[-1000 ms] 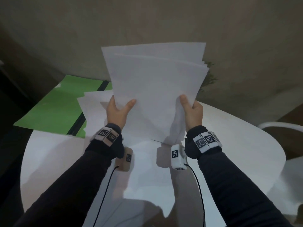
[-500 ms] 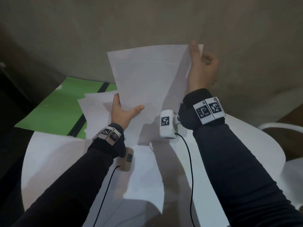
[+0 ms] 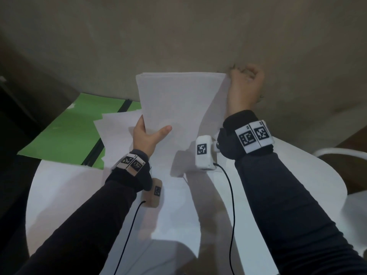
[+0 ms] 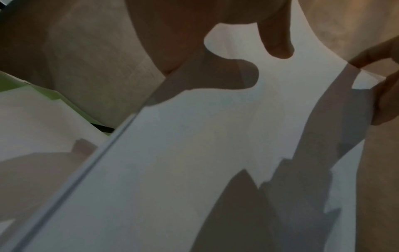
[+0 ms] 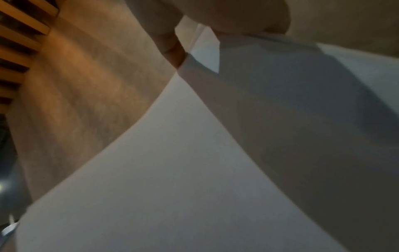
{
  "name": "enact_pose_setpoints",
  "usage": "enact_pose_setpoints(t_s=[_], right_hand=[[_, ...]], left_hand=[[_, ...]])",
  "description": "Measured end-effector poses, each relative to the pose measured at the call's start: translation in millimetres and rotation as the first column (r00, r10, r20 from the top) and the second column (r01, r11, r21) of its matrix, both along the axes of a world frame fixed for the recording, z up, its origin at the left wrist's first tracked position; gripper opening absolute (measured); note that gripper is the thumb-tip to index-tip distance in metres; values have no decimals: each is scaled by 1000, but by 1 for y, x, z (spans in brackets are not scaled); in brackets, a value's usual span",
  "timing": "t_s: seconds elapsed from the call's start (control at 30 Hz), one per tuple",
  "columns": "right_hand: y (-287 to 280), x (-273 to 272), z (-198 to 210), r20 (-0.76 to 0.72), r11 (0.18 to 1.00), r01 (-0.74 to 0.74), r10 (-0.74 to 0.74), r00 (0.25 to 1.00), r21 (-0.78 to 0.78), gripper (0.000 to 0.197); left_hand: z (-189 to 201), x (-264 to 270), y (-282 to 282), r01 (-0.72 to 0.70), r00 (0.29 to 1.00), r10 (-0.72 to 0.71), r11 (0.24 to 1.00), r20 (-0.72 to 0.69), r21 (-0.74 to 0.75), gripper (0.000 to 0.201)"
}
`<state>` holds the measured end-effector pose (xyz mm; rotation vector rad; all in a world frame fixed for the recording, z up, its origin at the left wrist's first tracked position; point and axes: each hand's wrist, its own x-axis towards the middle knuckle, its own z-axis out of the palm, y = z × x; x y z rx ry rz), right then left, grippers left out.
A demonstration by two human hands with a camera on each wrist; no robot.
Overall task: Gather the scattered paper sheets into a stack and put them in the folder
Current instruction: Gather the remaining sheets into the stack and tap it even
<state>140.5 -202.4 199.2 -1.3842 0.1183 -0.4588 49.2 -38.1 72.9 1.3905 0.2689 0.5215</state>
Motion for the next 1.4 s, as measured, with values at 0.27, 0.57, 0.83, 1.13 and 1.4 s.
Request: enact_pose_setpoints(t_s=[0.27,0.57,0.83,1.13,1.4], right_hand=[[-27,-2,-51,-53,981,-140,149,987,137,34],[-42,2,-66,37,939,-312,310,950,148,77],[-37,-16,-96,-182,865,-498,482,857,-58,52],[-34,-28,-114,-102,944,-326,320,942,-47,29],[-36,-26,-113,-224,864,-501,482,847,-38,31]], left_hand=[[-17,1,2,44,991,-43,999,-125,5,47],[-9,6,6,-37,986,27,998,-167,-54,49],[10,0,17,46,990,-59,993,-128,-105,26],[11,-12,17,-9,997,1,996,-80,-91,22],[-1,-18,22,6,995,-15,996,-102,-93,25]])
